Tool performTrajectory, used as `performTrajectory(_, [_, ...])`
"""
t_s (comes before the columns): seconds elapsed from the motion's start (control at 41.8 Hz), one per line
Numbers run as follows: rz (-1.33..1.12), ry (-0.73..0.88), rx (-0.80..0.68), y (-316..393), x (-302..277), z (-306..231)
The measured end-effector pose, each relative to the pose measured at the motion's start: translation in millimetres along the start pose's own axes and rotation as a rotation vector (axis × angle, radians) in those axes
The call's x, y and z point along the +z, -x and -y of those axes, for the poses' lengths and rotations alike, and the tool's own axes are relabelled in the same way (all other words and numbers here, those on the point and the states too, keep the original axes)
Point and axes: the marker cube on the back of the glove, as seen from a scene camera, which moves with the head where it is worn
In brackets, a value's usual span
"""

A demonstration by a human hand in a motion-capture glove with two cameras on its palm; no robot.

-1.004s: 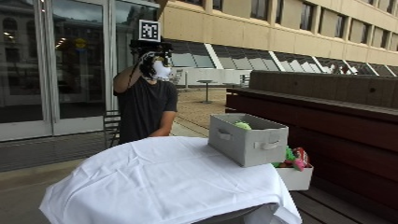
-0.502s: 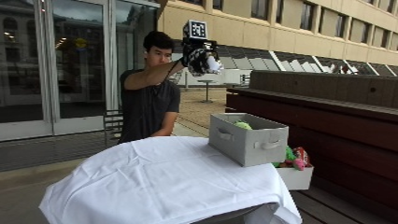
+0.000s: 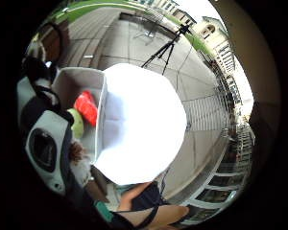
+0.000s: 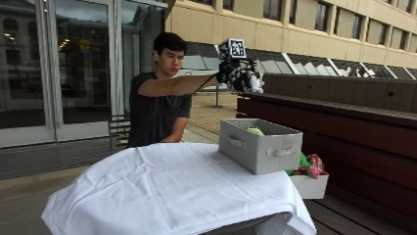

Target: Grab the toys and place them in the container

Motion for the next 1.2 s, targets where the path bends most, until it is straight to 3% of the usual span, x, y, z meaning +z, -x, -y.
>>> performTrajectory(0.383, [0.05, 0.045, -0.044, 34.8, 63.3, 13.0])
performTrajectory(0.646, [0.121, 0.242, -0.123, 39.4, 87.1, 6.6])
performTrajectory(0.957, [-0.124, 0.034, -0.066, -119.2, 48.4, -34.8])
performTrajectory(1.196, [-0.142, 0.076, 0.013, -215.6, 44.8, -61.8])
